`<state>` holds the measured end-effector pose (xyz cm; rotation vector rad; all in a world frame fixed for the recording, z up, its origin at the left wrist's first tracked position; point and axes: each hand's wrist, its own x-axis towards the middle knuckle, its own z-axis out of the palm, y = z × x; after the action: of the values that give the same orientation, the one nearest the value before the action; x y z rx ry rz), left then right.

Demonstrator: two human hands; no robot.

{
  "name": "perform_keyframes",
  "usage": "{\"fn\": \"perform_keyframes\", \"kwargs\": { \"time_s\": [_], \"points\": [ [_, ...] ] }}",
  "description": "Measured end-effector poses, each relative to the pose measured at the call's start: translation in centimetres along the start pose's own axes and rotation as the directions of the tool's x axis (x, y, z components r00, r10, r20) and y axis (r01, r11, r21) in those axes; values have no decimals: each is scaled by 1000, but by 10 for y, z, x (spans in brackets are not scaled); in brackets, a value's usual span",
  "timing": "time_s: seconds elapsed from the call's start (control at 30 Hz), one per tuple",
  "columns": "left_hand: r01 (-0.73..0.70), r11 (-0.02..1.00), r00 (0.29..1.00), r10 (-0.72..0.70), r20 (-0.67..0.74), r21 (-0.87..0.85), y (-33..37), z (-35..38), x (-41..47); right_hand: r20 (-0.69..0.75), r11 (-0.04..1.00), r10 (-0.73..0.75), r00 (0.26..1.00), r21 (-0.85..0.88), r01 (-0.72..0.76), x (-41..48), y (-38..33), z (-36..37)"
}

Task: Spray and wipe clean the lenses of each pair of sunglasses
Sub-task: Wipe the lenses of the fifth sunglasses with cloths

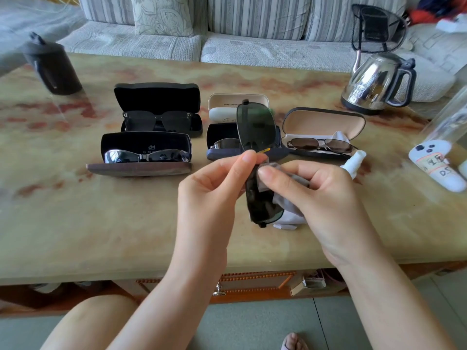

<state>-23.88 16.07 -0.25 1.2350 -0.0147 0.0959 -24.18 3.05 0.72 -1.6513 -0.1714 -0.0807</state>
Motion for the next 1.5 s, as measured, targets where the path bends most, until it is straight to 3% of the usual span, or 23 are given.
{"fn": "perform_keyframes", "kwargs": {
  "time_s": [0.13, 0.4, 0.57, 0.73, 0.97, 1.27, 1.37, 1.5],
  "points": [
    [10, 1000, 1000, -10, -11, -3, 1, 0, 0, -44, 999, -47, 998, -29, 46, 2, 2, 2],
    [5, 1000, 1000, -5, -18, 11, 4, 0, 0, 114, 1000, -4, 994, 6, 3, 1, 3, -6],
    [10, 1000, 1000, -10, -25, 13, 4, 0, 0, 33, 998, -36, 999, -52, 37, 2, 3, -4],
    [31, 999, 999, -31, 4, 30, 6, -3, 2, 79, 1000, -12, 997, 15, 11, 3, 5, -8],
    [109, 984, 993, -100, 67, -143, 11, -12, 11, -126, 982, 81, 989, 181, -57, 7, 11, -24],
    [154, 969, 983, -132, 125, -192, 9, -18, 16, -128, 965, 107, 986, 253, -72, 6, 6, -25],
    [156, 969, 982, -132, 132, -192, 9, -19, 17, -131, 980, 89, 987, 188, -63, 8, 7, -27],
    [133, 975, 986, -114, 118, -177, 11, -20, 18, -154, 997, 18, 988, -65, -29, 14, 13, -29]
  ]
}}
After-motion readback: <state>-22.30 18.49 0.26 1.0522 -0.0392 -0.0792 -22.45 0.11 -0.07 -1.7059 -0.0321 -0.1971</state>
